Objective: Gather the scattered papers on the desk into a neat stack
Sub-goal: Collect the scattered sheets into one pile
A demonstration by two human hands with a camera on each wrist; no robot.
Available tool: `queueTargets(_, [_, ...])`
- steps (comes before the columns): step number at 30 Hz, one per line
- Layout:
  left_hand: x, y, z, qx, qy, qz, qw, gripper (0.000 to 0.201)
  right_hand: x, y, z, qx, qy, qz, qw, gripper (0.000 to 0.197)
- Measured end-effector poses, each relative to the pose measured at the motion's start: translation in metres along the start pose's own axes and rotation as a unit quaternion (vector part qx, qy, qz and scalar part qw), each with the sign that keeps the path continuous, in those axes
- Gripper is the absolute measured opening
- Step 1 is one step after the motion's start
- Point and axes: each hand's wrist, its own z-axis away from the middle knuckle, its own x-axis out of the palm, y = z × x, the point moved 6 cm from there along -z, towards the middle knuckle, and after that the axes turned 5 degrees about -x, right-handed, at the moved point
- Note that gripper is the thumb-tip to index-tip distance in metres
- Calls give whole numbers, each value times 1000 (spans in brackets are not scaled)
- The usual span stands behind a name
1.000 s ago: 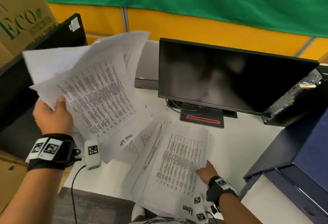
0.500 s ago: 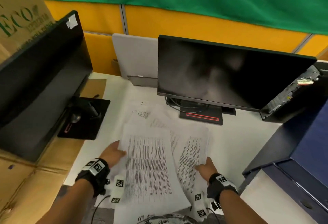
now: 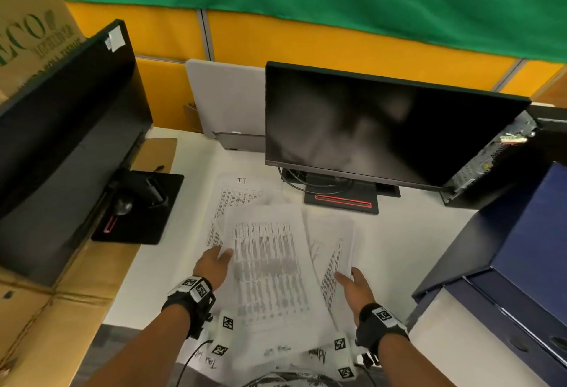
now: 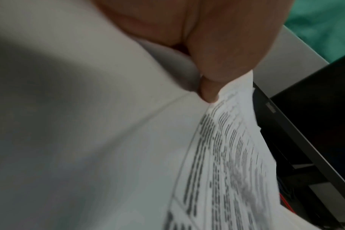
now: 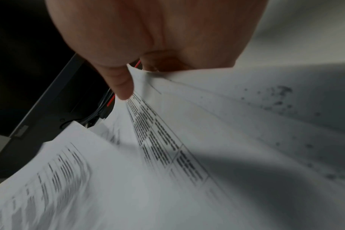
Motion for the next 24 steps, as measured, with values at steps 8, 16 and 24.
queueTargets(8, [46, 28, 13, 80, -139, -56, 985, 69, 6, -5, 4, -13, -52, -19, 998, 83])
queueTargets(16, [62, 56, 10, 90, -173, 82, 977, 72, 1, -10, 12, -2, -50, 26, 998, 80])
queueTargets(24, [49, 41, 8, 92, -119, 37, 988, 54, -5, -39, 15, -75, -38, -1, 996, 53])
